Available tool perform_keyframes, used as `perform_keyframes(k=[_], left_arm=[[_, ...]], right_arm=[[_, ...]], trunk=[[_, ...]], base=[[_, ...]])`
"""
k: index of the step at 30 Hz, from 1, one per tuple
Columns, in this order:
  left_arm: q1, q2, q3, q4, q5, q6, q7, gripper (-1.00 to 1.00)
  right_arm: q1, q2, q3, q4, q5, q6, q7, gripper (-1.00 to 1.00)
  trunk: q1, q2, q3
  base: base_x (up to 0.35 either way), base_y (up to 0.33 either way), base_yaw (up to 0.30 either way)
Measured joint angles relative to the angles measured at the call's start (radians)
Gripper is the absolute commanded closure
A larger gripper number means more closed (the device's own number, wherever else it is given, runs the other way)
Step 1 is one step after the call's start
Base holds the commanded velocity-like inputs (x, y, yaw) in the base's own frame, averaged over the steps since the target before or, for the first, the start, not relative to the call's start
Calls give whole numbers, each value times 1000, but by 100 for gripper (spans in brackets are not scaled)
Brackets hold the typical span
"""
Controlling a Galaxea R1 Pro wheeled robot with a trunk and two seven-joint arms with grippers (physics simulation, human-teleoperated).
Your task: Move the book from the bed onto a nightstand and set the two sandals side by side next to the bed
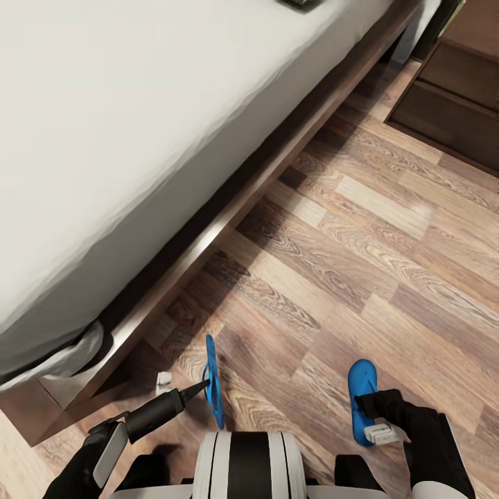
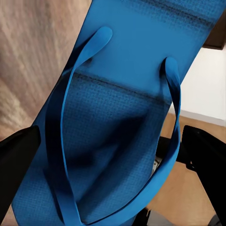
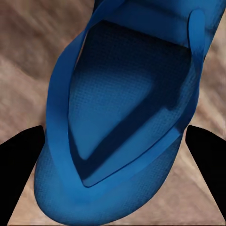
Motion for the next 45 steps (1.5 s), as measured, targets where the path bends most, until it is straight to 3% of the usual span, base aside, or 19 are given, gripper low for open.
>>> perform_keyframes(k=[45], left_arm=[[0,1,2,0,1,2,-2,100]], right_arm=[[0,-8,1,-44,6,-1,-1,100]], trunk=[[-20,11,174]], base=[[0,0,0]])
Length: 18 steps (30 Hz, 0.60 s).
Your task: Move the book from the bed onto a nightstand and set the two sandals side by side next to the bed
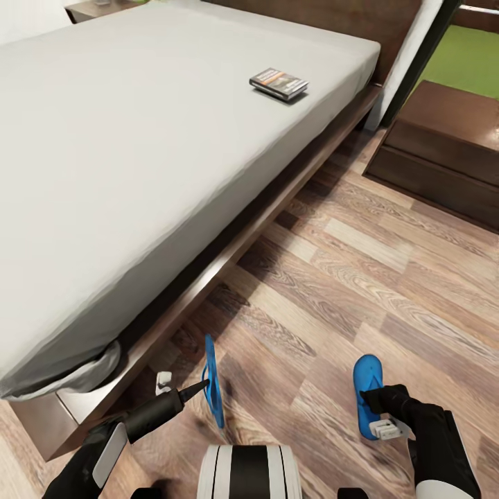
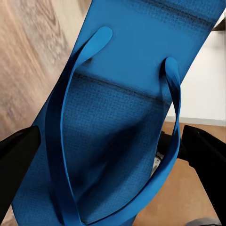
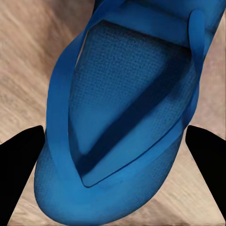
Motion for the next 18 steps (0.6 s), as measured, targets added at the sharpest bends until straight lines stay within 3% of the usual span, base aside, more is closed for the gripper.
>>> perform_keyframes(k=[5,12,14,18], left_arm=[[0,0,0,0,-1,0,0,100],[0,0,0,0,-2,0,0,100],[0,1,0,0,-1,1,0,100],[0,2,0,0,-1,1,0,100]], right_arm=[[0,0,-1,0,0,0,2,100],[1,-3,-4,-2,1,1,3,100],[1,-20,-4,-1,2,2,4,100],[2,-28,-4,0,0,1,3,100]], trunk=[[-2,1,19],[-2,1,19],[-3,2,27],[-5,3,43]], base=[[0,0,0],[0,0,0],[0,0,0],[0,0,0]])
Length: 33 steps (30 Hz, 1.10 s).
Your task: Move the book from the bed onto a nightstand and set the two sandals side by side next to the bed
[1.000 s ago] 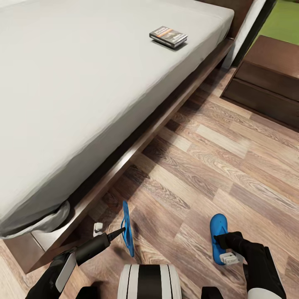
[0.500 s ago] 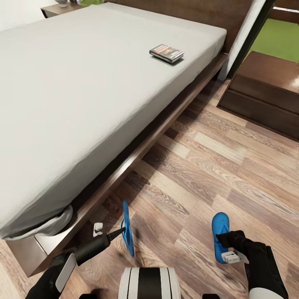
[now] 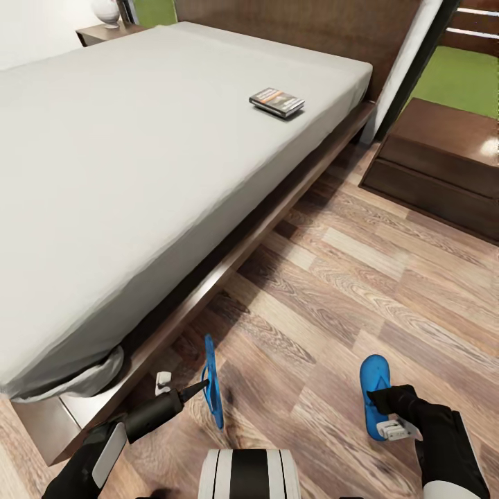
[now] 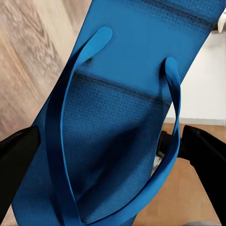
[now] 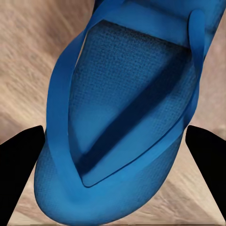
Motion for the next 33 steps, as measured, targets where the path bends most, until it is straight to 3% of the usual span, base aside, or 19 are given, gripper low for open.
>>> perform_keyframes(k=[25,27,28,29,30,31,32,33], left_arm=[[0,-1,0,0,0,0,0,100],[0,-1,0,0,0,0,0,100],[0,-1,0,0,0,0,0,100],[0,0,0,0,0,0,0,100],[0,0,0,0,0,0,0,100],[0,0,0,0,0,0,0,100],[0,0,0,0,0,0,0,100],[0,0,0,0,0,0,0,100]], right_arm=[[7,-2,5,1,10,1,-1,100],[7,-3,9,4,71,3,-1,100],[7,-3,10,3,133,4,-2,100],[7,-3,11,-1,212,5,-1,100],[7,-3,11,-27,395,10,1,100],[7,-2,11,-43,476,7,1,100],[7,-2,12,-50,512,6,0,100],[7,-2,12,-61,580,7,1,100]], trunk=[[-11,6,97],[-12,6,104],[-13,7,108],[-13,7,112],[-14,7,116],[-14,7,120],[-14,7,124],[-15,8,128]], base=[[0,0,0],[0,0,0],[0,0,0],[0,0,0],[0,0,0],[0,0,0],[0,0,0],[0,0,0]])
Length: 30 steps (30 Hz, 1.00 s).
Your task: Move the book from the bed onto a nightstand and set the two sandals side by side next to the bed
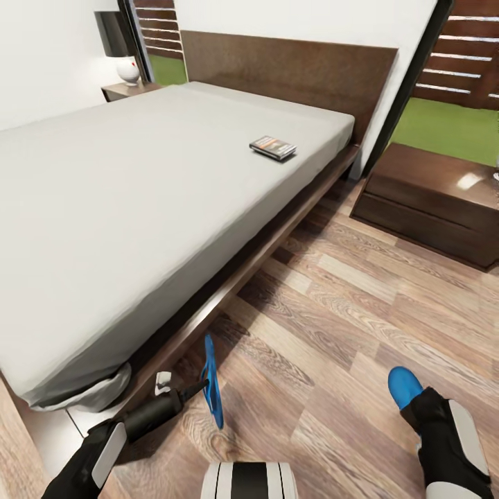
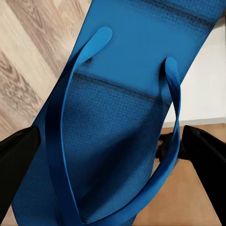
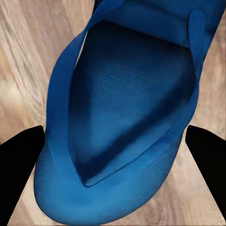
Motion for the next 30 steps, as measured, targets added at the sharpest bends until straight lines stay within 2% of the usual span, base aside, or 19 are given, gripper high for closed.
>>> perform_keyframes(k=[2,3,4,5,8,11,16,18,19,20,25,30], left_arm=[[0,0,0,0,0,0,0,100],[0,0,0,0,0,0,0,100],[0,0,0,0,0,0,0,100],[0,0,0,0,0,0,0,100],[0,0,0,0,0,0,0,100],[0,-1,0,0,0,0,0,100],[0,-2,0,0,0,0,0,100],[0,-2,0,0,0,0,0,100],[0,-2,0,0,0,0,1,100],[0,-3,0,0,0,-1,1,100],[0,-3,0,0,0,-1,1,100],[0,-3,0,0,0,-2,2,100]], right_arm=[[0,0,0,-15,118,-1,0,100],[0,1,0,-18,145,-3,0,100],[0,1,-1,-23,251,-2,1,100],[0,1,-1,-24,287,-4,1,100],[0,-1,-5,-23,352,-5,-7,100],[0,0,-7,-22,363,-5,-4,100],[0,1,-10,-25,359,-6,-4,100],[0,4,-43,-29,309,-9,-5,100],[0,7,-77,-30,256,-13,-4,100],[0,8,-93,-31,219,-15,-4,100],[0,8,-124,-29,93,-24,-10,100],[0,9,-126,-31,73,-23,-9,100]], trunk=[[-1,0,8],[-1,1,12],[-2,1,15],[-2,1,19],[-4,2,31],[-5,3,43],[-7,4,62],[-8,4,70],[-8,4,73],[-9,5,77],[-11,6,97],[-13,7,116]], base=[[0,0,0],[0,0,0],[0,0,0],[0,0,0],[0,0,0],[0,0,0],[0,0,0],[0,0,0],[0,0,0],[0,0,0],[0,0,0],[0,0,0]])
